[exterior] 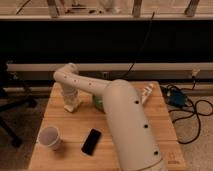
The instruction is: Place the white sponge in the ceramic bowl
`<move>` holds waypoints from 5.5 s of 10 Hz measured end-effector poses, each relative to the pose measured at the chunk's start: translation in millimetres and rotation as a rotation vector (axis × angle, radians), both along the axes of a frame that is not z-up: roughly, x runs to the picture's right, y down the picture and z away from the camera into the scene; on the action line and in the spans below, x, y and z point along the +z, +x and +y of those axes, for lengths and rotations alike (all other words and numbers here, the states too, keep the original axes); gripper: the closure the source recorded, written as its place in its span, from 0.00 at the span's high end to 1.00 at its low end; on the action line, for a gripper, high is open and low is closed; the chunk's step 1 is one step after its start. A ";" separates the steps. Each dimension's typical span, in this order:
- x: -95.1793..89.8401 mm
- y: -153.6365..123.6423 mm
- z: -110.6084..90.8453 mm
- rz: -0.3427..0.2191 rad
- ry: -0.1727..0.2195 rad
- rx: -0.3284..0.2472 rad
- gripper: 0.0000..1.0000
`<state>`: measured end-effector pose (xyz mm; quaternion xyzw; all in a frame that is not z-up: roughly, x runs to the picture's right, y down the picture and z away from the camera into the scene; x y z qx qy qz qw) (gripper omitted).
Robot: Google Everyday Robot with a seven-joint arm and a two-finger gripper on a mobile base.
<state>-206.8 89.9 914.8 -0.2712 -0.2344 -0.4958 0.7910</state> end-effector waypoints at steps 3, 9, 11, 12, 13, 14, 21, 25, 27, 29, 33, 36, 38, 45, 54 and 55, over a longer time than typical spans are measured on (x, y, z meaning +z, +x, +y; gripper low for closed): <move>-15.8 15.8 -24.8 0.004 0.031 0.025 0.00; -29.3 68.6 -70.4 0.000 0.045 0.099 0.00; -30.2 84.7 -76.7 0.006 0.043 0.129 0.00; -30.2 98.6 -78.5 0.015 0.044 0.145 0.00; -30.4 108.6 -81.8 0.020 0.048 0.159 0.00; -30.6 113.5 -84.2 0.016 0.050 0.170 0.00; -35.9 157.2 -86.4 0.035 0.059 0.221 0.00; -39.7 170.4 -83.9 0.039 0.061 0.242 0.00; -38.4 177.6 -84.9 0.044 0.061 0.258 0.00; -37.8 183.5 -85.8 0.044 0.061 0.264 0.00; -37.3 186.8 -87.4 0.045 0.062 0.278 0.00; -36.7 191.6 -88.6 0.045 0.062 0.285 0.00; -36.6 193.1 -89.9 0.044 0.063 0.288 0.00; -35.3 201.6 -92.5 0.041 0.060 0.288 0.56; -32.9 212.6 -97.4 0.042 0.054 0.286 0.80; -32.6 212.9 -97.6 0.041 0.053 0.285 0.80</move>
